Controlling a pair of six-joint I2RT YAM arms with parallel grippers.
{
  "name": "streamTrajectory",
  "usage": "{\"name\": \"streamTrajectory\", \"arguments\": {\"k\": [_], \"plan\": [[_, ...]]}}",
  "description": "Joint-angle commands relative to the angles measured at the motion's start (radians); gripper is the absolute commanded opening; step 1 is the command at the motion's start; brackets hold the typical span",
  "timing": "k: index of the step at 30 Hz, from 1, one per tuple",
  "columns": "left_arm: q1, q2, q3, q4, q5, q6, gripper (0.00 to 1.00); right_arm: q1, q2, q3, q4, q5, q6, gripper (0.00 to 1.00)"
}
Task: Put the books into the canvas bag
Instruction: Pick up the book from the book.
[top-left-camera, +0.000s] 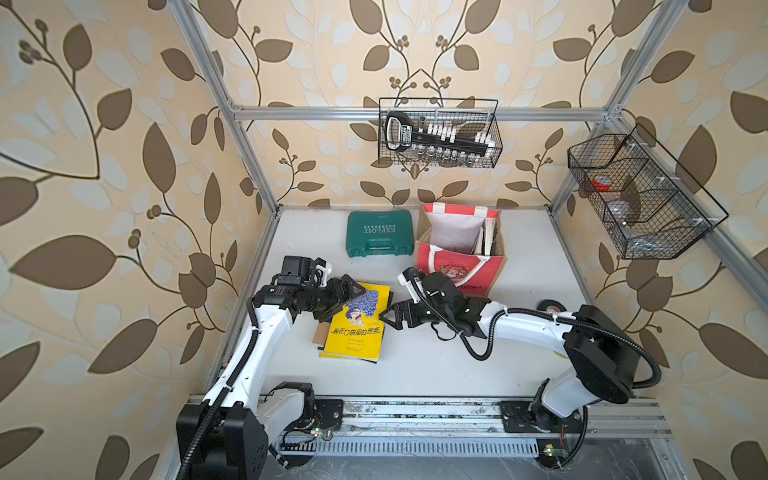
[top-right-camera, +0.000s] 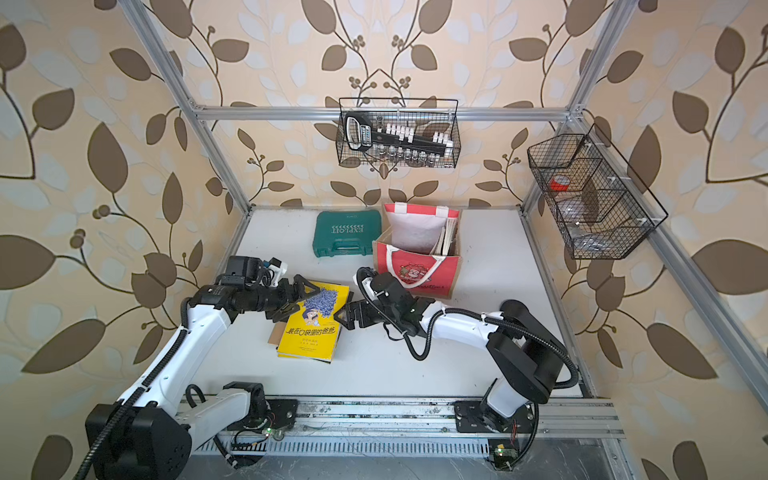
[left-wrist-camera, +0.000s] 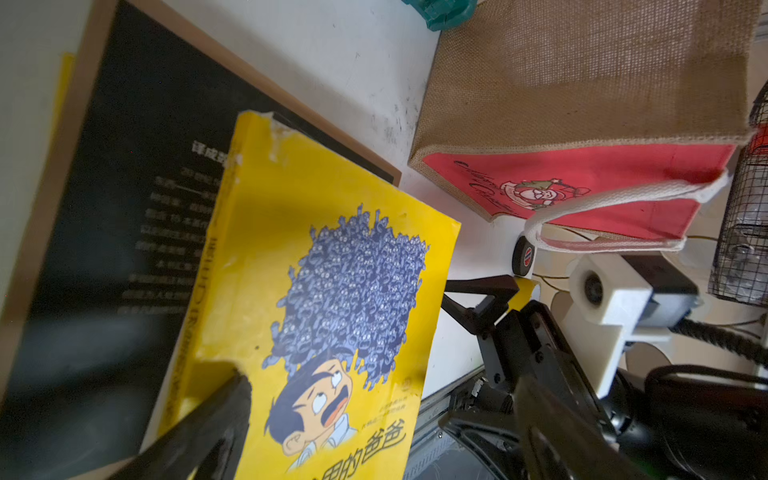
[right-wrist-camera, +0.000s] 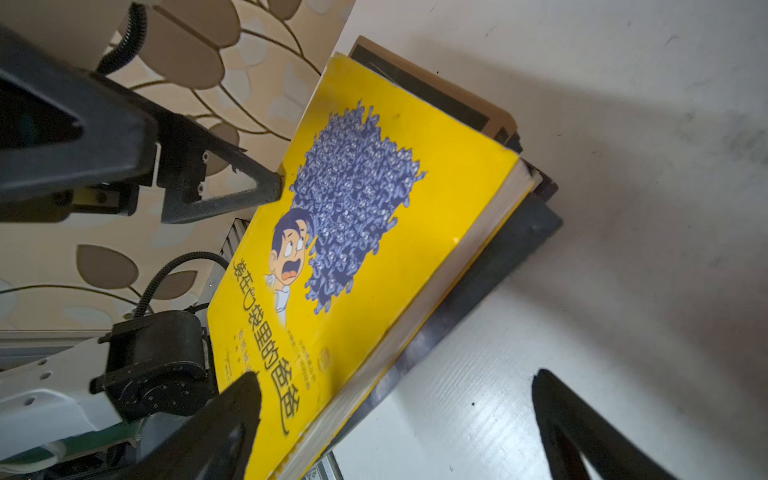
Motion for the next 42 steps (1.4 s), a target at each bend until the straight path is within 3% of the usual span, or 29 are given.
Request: {"name": "streamTrajectory", "arguments": {"k": [1,8,10,17,28,35,42], "plan": [[0.003,0.006,-0.006,0.007,0.022,0.014,0.99,-0.016,0.021,0.014,0.046,-0.044,0.035,0.99],[0.004,-0.04,0.023,-0.067,-0.212,-0.008,0.99,-0.016,0.051,0.037,0.061,-0.069,0.022,0.99],[0.008,-0.04,0.022,-0.068,-0.229,-0.01,0.99,-0.016,0.057,0.04,0.065,-0.073,0.023,0.99],[0.009,-0.003,0.024,-0.064,-0.196,-0.001,0.99,-0.016,0.081,0.045,0.081,-0.09,0.021,0.99],[0.009,-0.002,-0.008,0.031,0.014,0.02,0.99,-0.028,0.153,0.078,0.179,-0.184,0.03,0.99],[0.009,0.002,-0.019,0.038,0.02,0.011,0.99,-0.031,0.216,0.158,0.204,-0.221,0.034,0.99],[0.008,0.011,-0.019,0.041,0.014,0.008,0.99,-0.036,0.193,0.136,0.192,-0.197,0.027,0.99]]}}
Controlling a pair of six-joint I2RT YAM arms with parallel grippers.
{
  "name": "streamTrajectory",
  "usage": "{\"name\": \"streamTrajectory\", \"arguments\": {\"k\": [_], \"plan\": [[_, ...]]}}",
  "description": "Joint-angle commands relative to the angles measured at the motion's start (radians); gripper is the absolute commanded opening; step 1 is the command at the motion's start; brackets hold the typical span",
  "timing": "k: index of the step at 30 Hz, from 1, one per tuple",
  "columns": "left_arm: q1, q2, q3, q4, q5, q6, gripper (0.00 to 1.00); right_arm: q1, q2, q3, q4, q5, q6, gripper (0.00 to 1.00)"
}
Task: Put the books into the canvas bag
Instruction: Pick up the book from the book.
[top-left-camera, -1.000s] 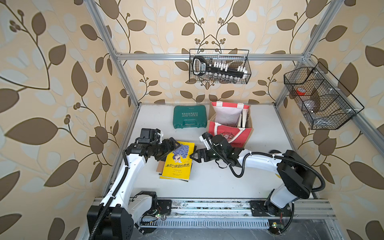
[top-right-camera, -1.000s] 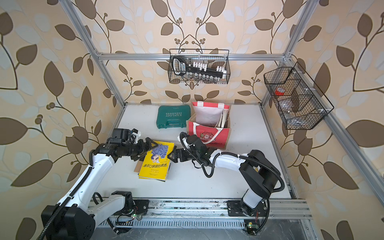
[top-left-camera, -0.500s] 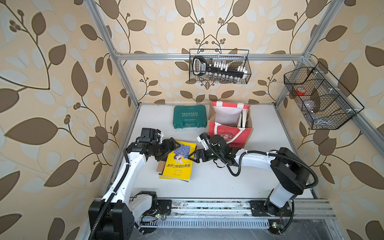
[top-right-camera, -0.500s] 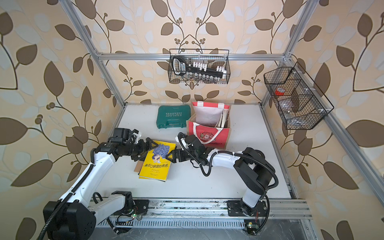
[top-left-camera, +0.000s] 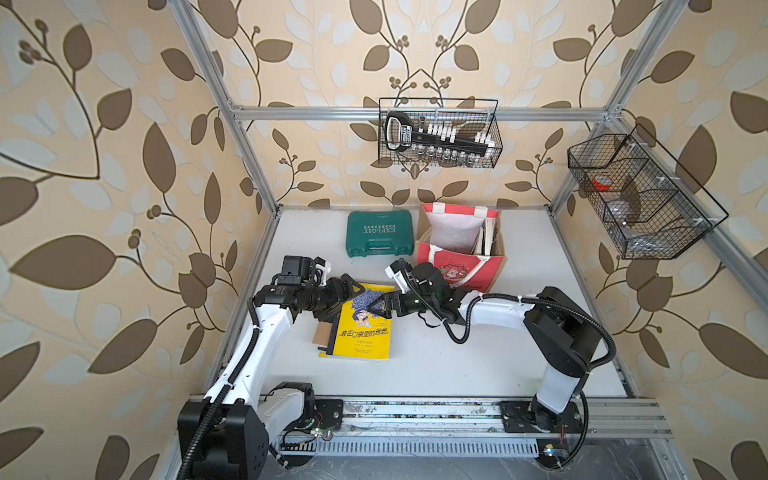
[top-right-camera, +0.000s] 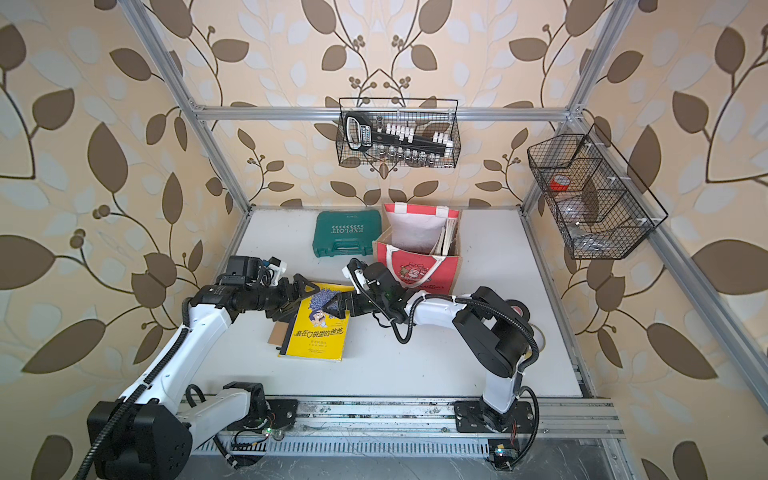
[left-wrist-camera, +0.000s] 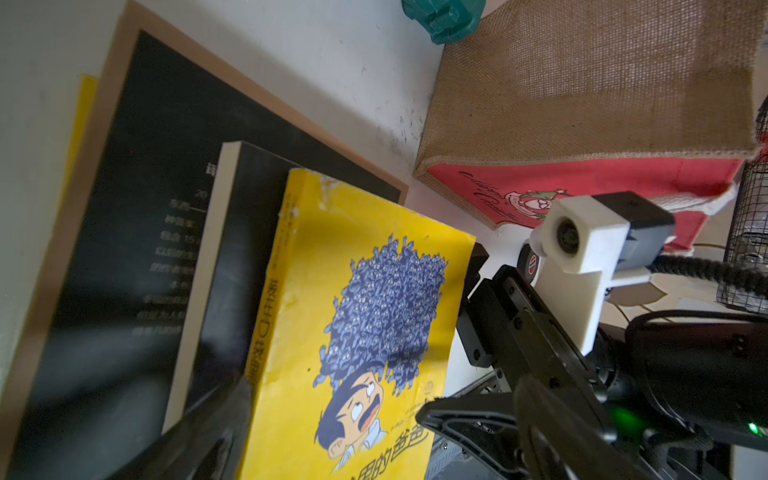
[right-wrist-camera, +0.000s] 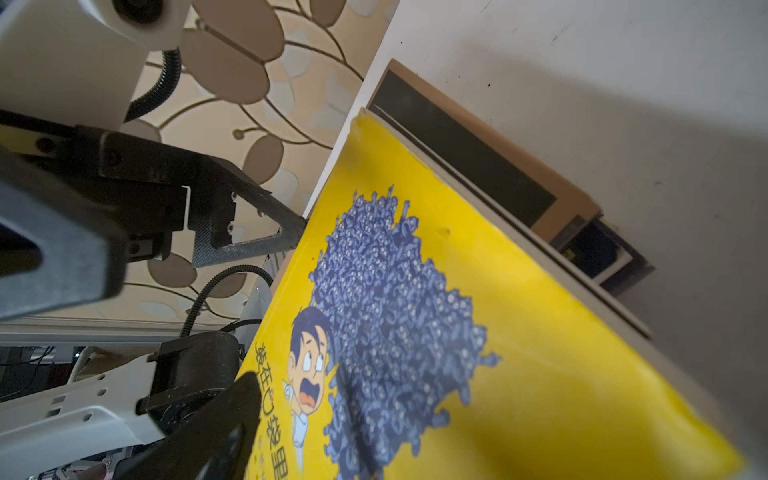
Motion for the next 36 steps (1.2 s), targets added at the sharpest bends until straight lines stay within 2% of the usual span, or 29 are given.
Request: {"name": "streamTrajectory", "arguments": {"k": [1,17,26,28,36], "plan": [[0.009,0.015,-0.009,0.016,0.036,0.006,0.99,-0.003,-0.021,0.005,0.036,-0.009,-0.002,0.99],[0.008,0.02,-0.033,0.057,0.078,-0.012,0.99,-0.032,-0.114,-0.062,0.054,-0.009,-0.015,0.99],[0.007,0.018,-0.055,0.076,0.077,-0.031,0.99,-0.032,-0.17,-0.083,0.083,-0.018,-0.014,0.95],[0.007,0.019,-0.056,0.078,0.075,-0.033,0.99,-0.033,-0.181,-0.084,0.073,-0.016,-0.022,0.91],[0.007,0.021,-0.077,0.104,0.076,-0.053,0.99,-0.032,-0.18,-0.077,0.054,-0.002,-0.042,0.64]]}}
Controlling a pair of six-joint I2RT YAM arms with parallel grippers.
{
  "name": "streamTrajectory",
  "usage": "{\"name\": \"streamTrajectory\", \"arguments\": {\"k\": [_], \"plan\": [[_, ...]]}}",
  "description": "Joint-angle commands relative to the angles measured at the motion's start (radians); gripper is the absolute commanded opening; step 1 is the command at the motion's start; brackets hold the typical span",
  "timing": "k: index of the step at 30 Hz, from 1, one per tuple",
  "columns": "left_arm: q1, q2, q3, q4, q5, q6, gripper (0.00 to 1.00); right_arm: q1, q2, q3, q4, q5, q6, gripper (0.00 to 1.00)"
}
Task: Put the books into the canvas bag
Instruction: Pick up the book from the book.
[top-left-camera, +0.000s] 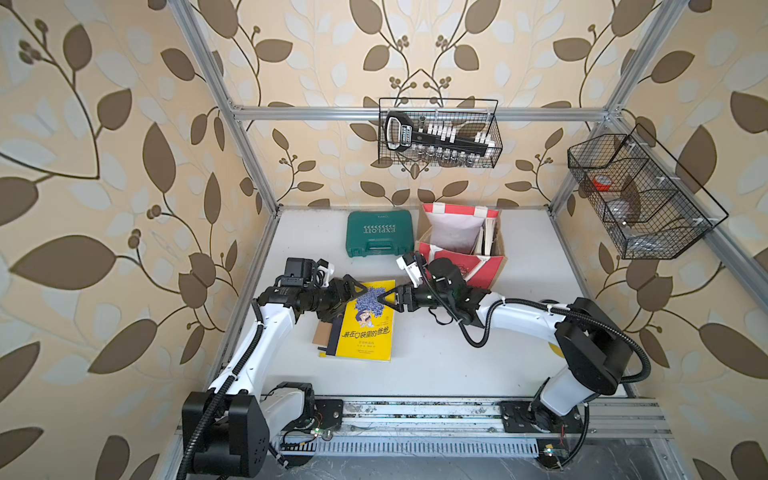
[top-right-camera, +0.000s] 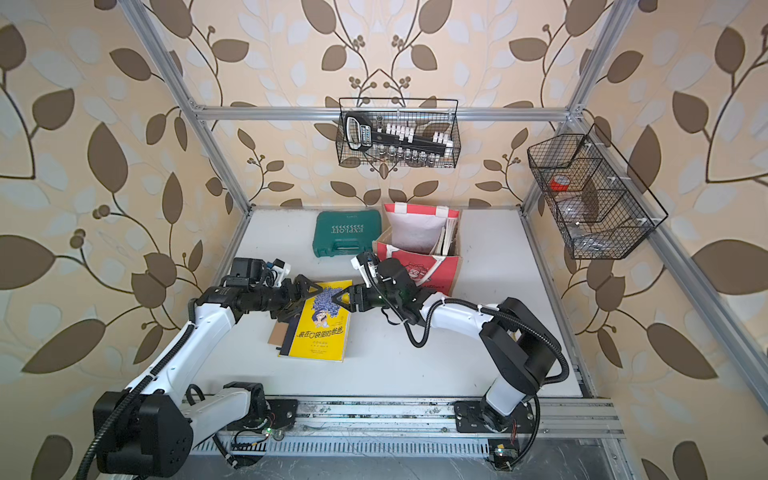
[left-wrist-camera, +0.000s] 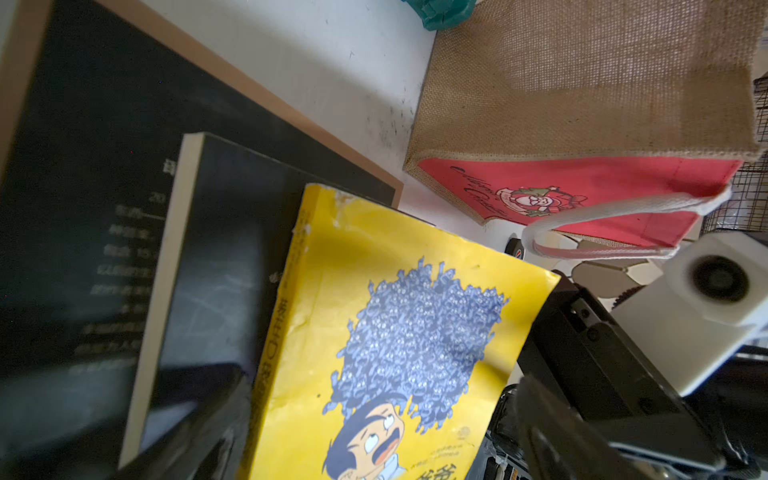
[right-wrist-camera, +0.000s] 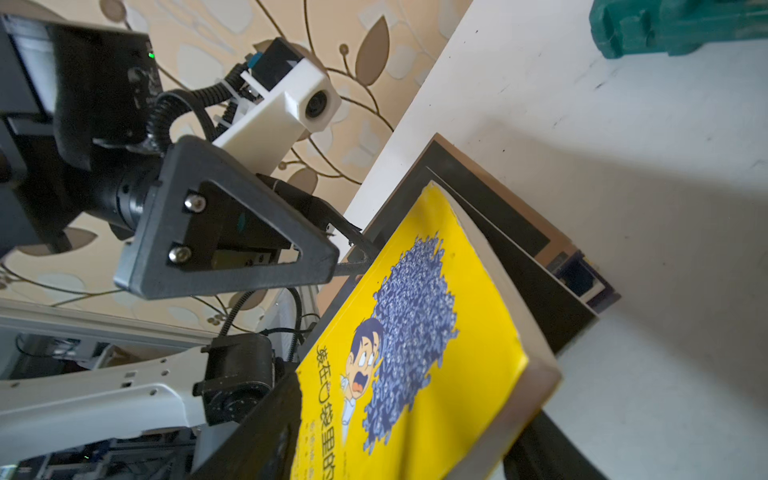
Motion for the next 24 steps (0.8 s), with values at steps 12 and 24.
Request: {"name": "streamTrajectory", "arguments": {"k": [12,24], "plan": [[0.003,-0.01,-0.072,0.084,0.014,-0.063,0.99,-0.004,0.059,0.073,-0.025,-0.046,-0.041,0.34],[0.003,-0.059,-0.043,0.12,0.07,-0.071,0.99,-0.005,-0.063,0.063,-0.035,0.001,-0.017,0.0]]}}
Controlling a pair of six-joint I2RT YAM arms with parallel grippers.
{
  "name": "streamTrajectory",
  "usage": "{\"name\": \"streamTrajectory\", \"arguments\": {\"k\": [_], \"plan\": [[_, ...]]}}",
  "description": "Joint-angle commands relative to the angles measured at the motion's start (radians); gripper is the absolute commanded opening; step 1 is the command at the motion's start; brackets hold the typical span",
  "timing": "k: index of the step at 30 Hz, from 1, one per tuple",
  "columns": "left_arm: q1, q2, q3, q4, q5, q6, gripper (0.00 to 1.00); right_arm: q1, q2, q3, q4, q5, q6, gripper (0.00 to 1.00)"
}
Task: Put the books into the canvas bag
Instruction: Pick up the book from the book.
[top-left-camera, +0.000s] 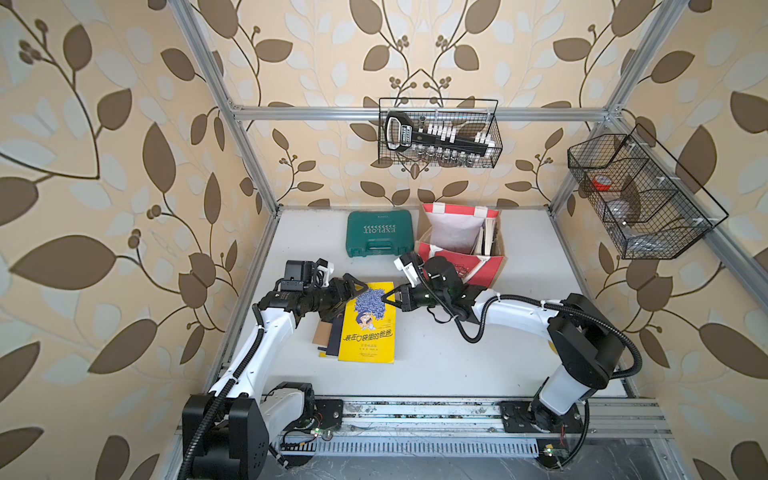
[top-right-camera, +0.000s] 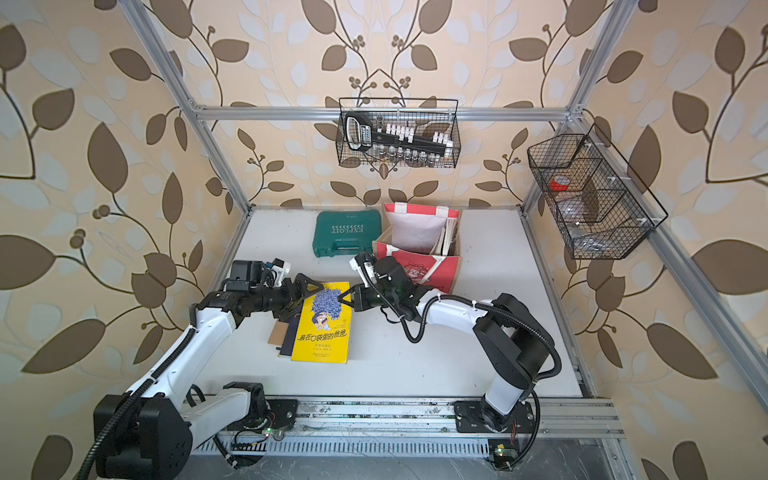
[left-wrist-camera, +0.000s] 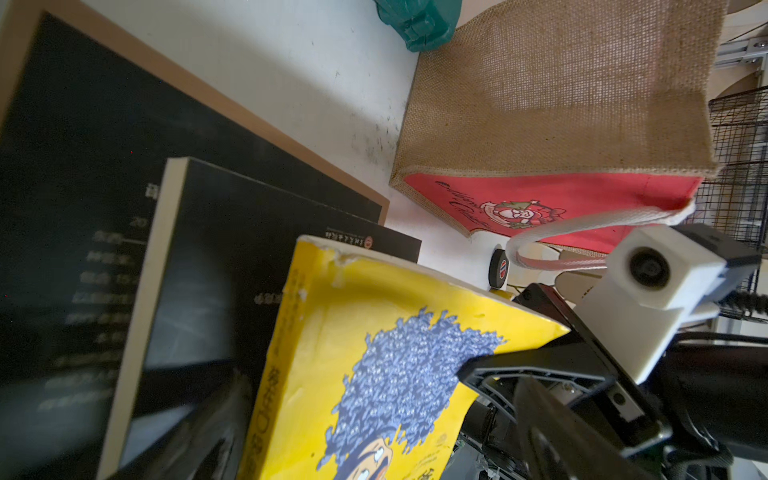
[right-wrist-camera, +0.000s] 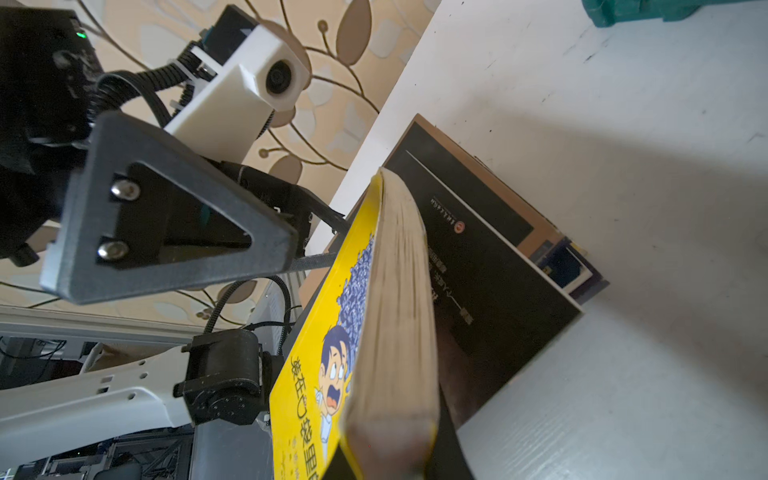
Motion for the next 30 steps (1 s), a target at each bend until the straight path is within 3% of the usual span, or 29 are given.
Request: {"name": "streamTrajectory", "arguments": {"k": [1,10,18,20,23,25,28,30], "plan": [[0.003,-0.033,0.01,0.026,0.064,-0.011,0.99,0.001,-0.112,0.017,0.044,0.03,-0.002,0.0],[-0.028,-0.04,-0.016,0.284,0.295,-0.128,0.99,-0.027,-0.343,-0.045,0.063,0.228,0.094,0.0],[-0.182,-0.075,0.028,0.38,0.28,-0.148,0.95,-0.044,-0.468,-0.112,0.156,0.324,0.209,0.0],[-0.2,-0.078,0.028,0.429,0.288,-0.176,0.82,-0.046,-0.501,-0.139,0.174,0.359,0.23,0.0],[-0.207,-0.077,0.044,0.432,0.295,-0.175,0.45,-0.046,-0.53,-0.154,0.16,0.384,0.225,0.0],[-0.207,-0.077,0.059,0.411,0.304,-0.155,0.29,-0.054,-0.545,-0.159,0.14,0.375,0.205,0.0],[-0.207,-0.076,0.087,0.374,0.333,-0.122,0.13,-0.104,-0.565,-0.162,0.132,0.263,0.171,0.0],[-0.208,-0.075,0.108,0.346,0.365,-0.096,0.07,-0.165,-0.568,-0.156,0.126,0.12,0.155,0.09]]}}
